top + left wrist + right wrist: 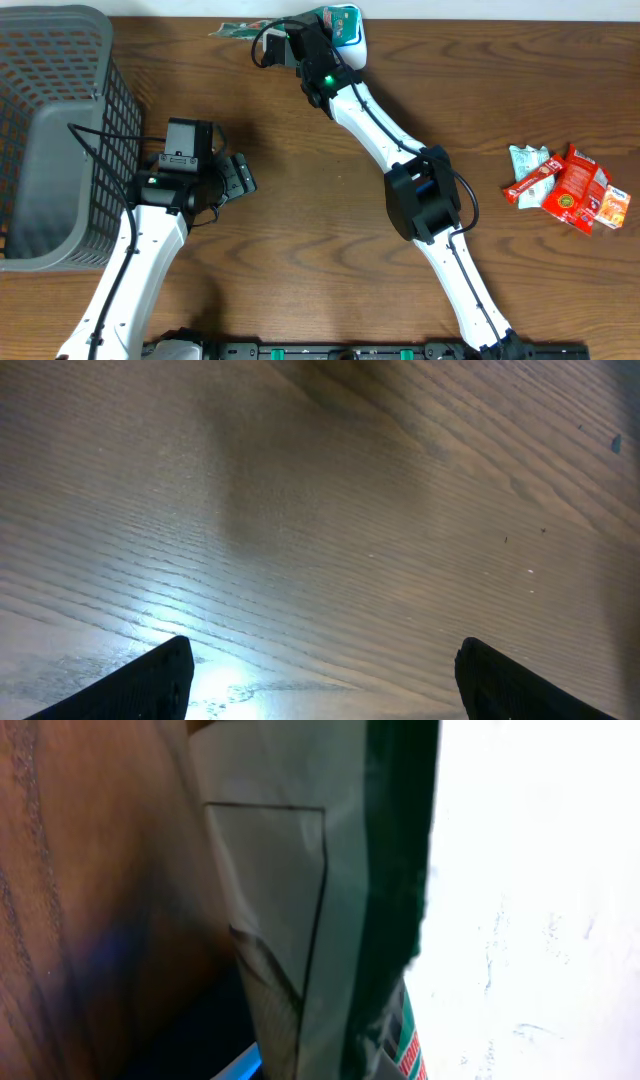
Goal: Scan the item barcode
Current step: 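Hold the gloves package against the scanner face with the right gripper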
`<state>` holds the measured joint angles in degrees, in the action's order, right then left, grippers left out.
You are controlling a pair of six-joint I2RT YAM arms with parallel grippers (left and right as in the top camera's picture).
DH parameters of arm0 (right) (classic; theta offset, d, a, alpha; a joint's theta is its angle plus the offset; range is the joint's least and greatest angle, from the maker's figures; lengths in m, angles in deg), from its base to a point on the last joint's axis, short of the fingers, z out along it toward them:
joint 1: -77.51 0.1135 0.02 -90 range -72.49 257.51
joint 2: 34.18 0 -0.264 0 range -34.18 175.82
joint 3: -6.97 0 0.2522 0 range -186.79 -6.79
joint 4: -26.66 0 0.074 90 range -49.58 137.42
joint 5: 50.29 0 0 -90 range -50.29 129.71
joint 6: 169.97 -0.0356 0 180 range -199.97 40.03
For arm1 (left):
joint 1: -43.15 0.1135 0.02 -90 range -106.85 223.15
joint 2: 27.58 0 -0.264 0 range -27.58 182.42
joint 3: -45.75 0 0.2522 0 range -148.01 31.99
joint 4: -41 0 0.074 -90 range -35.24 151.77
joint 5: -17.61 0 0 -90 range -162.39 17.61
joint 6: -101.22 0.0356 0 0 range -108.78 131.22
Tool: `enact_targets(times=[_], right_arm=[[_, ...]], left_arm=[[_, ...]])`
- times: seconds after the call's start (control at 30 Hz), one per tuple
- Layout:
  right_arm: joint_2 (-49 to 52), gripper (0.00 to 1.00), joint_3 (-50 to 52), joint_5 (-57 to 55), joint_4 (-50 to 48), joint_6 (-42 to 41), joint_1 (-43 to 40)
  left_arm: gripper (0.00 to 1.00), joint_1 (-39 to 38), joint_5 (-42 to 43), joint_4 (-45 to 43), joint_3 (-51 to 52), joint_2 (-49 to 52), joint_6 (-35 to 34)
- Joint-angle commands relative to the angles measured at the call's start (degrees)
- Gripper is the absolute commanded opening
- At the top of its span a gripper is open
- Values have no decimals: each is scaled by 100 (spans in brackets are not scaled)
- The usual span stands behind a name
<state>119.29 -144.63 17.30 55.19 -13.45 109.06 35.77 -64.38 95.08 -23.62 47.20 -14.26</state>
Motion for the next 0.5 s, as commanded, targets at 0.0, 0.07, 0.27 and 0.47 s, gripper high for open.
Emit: enact_targets(times=[0.0,0.07,0.27,0.47], right_arm=[[-481,1,-85,87,-15,-326,-94],[-490,1,-85,136,4,-446,-177],[-505,1,-87,400,103,-667,-339],[-675,1,-87,387,94,-560,-260]], left_arm=[[85,13,-55,13,-20,13,17],[85,13,-55,15,-20,13,15],[85,13,-55,13,-20,13,17],[85,13,-55,13,-20,13,15]])
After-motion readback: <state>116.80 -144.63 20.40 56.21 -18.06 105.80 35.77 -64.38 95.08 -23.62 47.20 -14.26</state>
